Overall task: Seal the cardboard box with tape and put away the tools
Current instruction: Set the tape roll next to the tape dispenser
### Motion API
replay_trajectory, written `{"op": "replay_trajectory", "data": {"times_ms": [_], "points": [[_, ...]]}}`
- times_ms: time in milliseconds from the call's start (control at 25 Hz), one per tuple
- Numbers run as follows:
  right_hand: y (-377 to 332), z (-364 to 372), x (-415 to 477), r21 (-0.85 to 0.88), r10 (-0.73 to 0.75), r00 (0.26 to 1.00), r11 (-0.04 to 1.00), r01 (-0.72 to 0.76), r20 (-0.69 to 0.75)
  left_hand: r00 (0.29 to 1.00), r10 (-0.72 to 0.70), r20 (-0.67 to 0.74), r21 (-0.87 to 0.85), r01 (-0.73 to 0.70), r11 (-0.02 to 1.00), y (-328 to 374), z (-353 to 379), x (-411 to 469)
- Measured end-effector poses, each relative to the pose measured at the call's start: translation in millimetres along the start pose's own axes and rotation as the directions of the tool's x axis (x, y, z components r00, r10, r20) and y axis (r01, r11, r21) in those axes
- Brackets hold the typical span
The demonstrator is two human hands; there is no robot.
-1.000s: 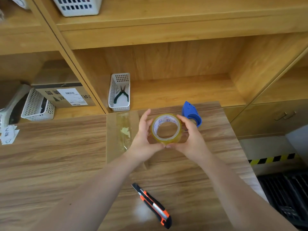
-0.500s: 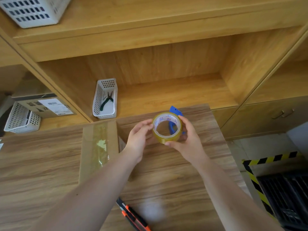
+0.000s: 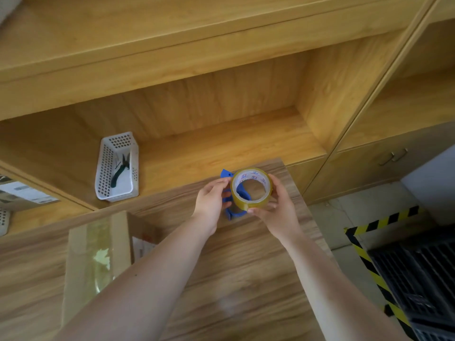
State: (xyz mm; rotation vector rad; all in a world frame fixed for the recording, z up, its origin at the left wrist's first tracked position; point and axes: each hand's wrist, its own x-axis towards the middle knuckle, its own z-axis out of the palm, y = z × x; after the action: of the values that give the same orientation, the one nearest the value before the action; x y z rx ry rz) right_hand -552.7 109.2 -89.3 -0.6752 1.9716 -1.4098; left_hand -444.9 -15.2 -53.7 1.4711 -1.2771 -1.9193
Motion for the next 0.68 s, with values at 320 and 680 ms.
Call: {"op": "replay_trajectory", "data": {"times_ms": [320, 680], "points": [[37, -18, 38, 0.015, 0.155, 0.984, 0.988, -0.154, -0.09, 0.987, -0.103, 0.121, 0.081, 0.094, 0.992, -9, 48, 40], [71, -25, 73, -0.064, 0.264, 0.954, 0.959, -0.275, -0.142, 0.932, -0.272, 0.24, -0.036, 0.289, 0.957, -20, 89, 57]]}}
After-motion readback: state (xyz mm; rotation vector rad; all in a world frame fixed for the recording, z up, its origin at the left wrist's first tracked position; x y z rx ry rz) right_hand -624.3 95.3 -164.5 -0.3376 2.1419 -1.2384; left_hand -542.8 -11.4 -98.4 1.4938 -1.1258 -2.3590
